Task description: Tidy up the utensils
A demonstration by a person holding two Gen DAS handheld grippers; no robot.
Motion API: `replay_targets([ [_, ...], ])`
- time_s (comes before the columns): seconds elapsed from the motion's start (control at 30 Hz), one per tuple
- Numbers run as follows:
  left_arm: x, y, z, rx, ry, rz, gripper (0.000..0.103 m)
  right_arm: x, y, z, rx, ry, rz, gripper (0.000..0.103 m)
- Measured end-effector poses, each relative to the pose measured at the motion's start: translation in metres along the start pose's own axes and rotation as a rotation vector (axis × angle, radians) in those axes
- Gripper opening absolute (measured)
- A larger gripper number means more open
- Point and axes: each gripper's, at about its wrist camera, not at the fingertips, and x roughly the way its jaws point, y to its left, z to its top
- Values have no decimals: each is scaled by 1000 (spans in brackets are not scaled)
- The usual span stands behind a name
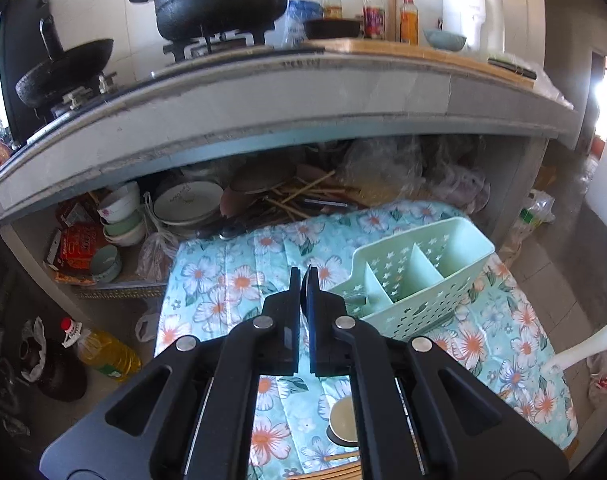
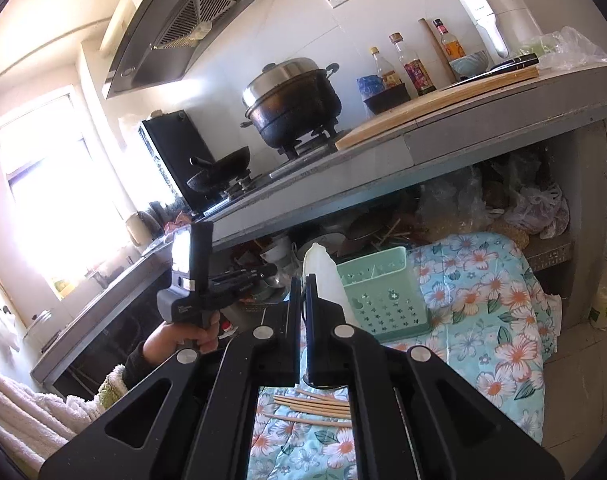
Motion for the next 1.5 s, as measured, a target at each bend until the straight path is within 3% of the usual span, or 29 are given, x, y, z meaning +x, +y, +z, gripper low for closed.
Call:
replay_targets([
  [0.13,25,1,1,-42,54,-33,4,8,-10,18,1,-11,24,2],
  [0.27,35,8,0,-122,41,-98,12,22,-13,38,-14,-17,45,2],
  [0.33,34,12,0,-157,14,-114,24,29,-13,48,-27,-23,56,2],
  [0.7,-25,47,-29,-316,-176,-128,42,94,-11,90,-108,-28,69,2],
  [0.87,-40,64,-60,-353,-169,-101,48,136,-31,83,-84,20,45,2],
  [1.03,-41,73,-95,-366,-123,-80,54,176,-52,51,-84,96,22,2],
  [1.17,-34,76,-120,-397,-67,-98,54,196,-61,23,-119,164,-86,3],
  [1.33,-22,74,-138,-419,-25,-120,54,176,-62,16,-111,107,-139,7],
  [1.5,-12,67,-145,-413,-2,-136,54,135,-56,13,-100,8,-172,21],
])
